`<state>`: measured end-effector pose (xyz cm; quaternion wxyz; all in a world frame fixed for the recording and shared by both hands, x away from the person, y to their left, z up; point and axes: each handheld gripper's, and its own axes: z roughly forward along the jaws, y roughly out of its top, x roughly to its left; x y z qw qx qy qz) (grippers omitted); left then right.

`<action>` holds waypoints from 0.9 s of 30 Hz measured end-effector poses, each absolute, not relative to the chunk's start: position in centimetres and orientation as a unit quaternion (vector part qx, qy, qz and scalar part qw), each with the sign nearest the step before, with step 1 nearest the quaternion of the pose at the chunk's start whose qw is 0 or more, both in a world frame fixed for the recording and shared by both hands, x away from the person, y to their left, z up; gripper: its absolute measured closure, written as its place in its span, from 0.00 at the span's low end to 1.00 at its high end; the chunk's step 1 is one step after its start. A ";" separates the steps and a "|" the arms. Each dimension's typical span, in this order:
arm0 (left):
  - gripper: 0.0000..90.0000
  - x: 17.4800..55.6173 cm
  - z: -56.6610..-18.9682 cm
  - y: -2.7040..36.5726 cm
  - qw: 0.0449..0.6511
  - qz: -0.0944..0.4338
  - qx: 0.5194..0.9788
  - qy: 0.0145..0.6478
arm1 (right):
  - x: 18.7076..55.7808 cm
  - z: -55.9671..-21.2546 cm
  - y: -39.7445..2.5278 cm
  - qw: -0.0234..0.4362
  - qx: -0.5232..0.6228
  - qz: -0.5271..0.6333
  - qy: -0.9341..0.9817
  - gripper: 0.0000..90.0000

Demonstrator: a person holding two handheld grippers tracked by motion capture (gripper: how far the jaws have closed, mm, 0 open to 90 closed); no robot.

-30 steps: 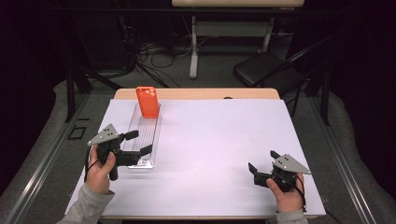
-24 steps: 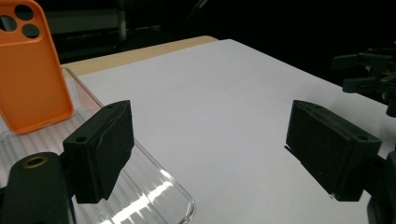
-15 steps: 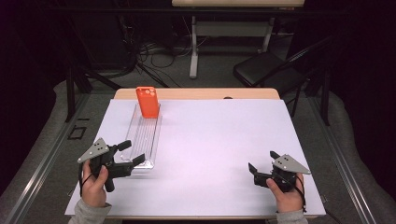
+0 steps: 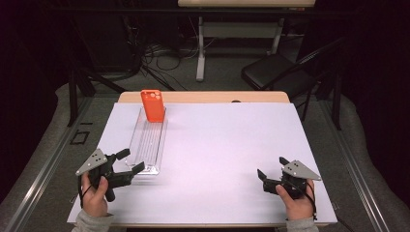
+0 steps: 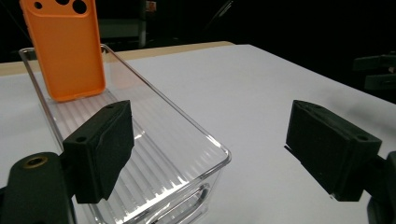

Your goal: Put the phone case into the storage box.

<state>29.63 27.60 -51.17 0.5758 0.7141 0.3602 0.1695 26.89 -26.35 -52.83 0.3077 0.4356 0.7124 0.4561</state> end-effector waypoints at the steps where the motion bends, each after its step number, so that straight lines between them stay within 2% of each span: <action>1: 0.17 29.7 -51.3 27.7 0.576 0.170 0.714 0.360 | 26.9 -52.8 -26.3 0.307 0.435 0.456 0.713 0.12; 27: 0.17 30.1 -52.7 29.1 0.576 0.174 0.701 0.383 | 27.2 -53.7 -26.5 0.302 0.445 0.450 0.713 0.12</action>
